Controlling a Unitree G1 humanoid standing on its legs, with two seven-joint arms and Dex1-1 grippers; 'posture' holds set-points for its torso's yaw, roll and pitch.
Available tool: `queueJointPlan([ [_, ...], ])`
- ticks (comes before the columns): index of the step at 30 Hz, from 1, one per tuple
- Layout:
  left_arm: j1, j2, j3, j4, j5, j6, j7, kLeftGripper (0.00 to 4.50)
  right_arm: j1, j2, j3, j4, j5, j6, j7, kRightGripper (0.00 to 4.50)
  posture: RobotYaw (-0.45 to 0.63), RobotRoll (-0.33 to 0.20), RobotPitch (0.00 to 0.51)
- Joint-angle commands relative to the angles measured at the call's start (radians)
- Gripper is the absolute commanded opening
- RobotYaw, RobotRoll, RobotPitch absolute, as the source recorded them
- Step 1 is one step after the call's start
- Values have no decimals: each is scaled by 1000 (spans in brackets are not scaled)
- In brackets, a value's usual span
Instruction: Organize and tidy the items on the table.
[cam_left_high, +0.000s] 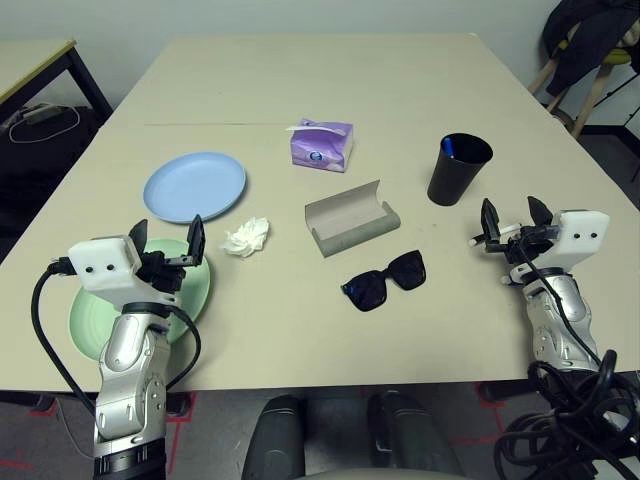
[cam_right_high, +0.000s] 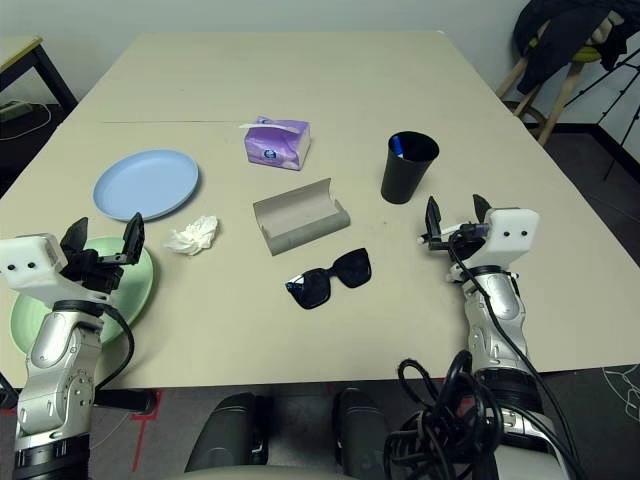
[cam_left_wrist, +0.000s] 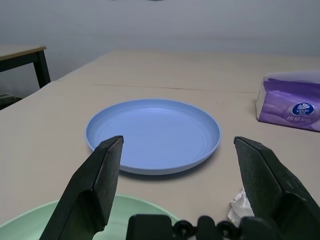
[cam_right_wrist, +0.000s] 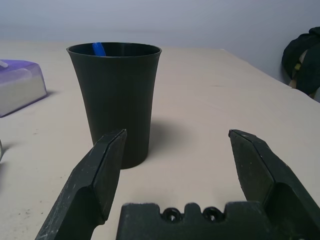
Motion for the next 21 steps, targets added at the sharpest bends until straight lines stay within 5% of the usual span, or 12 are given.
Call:
queueJointPlan([
  [1, -1, -4, -9, 6, 1, 3, 2, 4485, 2, 4, -6, 0, 1, 3, 5, 4500, 117, 0, 96],
  [21, -7, -3, -13, 3, -1, 10, 5, 4485, 7, -4, 6, -5, 0, 10, 30, 4500, 115, 0, 96],
])
